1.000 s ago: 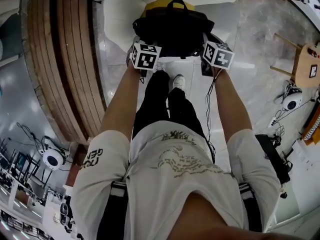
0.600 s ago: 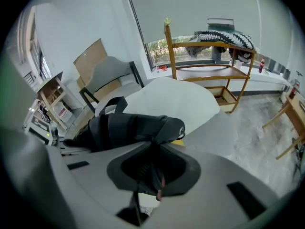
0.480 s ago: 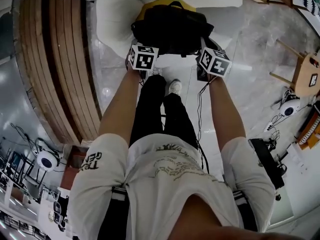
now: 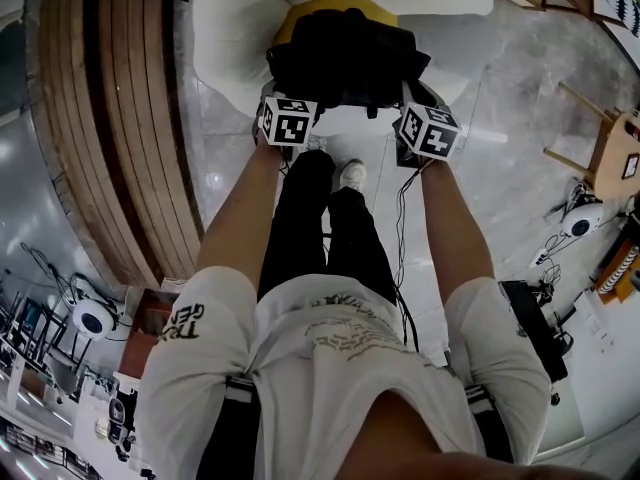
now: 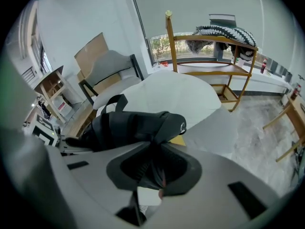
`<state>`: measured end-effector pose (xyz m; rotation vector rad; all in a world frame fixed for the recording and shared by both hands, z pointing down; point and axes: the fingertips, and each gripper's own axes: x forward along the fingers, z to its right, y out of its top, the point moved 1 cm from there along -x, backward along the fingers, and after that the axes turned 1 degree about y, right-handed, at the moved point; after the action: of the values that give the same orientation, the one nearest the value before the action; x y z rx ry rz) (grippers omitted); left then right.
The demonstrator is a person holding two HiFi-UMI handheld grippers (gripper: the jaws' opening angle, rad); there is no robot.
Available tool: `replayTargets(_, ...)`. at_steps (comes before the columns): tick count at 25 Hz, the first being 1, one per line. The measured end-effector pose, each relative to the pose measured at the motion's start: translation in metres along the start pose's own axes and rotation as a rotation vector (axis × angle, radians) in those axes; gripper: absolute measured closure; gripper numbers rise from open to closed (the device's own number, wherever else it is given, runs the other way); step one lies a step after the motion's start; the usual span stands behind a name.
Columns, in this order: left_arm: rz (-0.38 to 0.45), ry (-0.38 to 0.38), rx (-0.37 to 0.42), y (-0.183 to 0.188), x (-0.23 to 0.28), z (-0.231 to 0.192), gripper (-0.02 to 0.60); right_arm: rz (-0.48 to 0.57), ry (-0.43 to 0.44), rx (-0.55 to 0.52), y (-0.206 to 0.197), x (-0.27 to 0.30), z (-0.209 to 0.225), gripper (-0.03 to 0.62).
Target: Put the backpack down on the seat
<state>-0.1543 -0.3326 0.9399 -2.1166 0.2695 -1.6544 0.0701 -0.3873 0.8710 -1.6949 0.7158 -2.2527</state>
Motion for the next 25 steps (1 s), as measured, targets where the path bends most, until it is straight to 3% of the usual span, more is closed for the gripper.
replayTargets(5, 0.024, 0.020, -0.060, 0.004, -0.015, -0.008, 0.373, 0.001, -0.034, -0.022, 0.005, 0.003, -0.007, 0.523)
replayTargets(8, 0.064, 0.031, -0.093, 0.012, -0.029, -0.007, 0.367, 0.021, -0.047, -0.036, 0.008, -0.003, -0.015, 0.441)
replayTargets(15, 0.160, 0.034, -0.066, 0.043, -0.068, 0.008, 0.368, 0.059, -0.042, -0.075, 0.017, -0.034, -0.030, 0.442)
replayTargets(18, 0.191, 0.049, -0.072, 0.053, -0.091, 0.013, 0.447, 0.127, -0.001, -0.073, 0.030, -0.061, -0.047, 0.530)
replayTargets(20, 0.208, 0.068, -0.077, 0.060, -0.109, 0.017, 0.504, 0.172, 0.031, -0.076, 0.041, -0.081, -0.059, 0.546)
replayTargets(25, 0.282, 0.083, -0.098, 0.084, -0.160, 0.035, 0.545, 0.255, 0.050, -0.129, 0.065, -0.131, -0.078, 0.560)
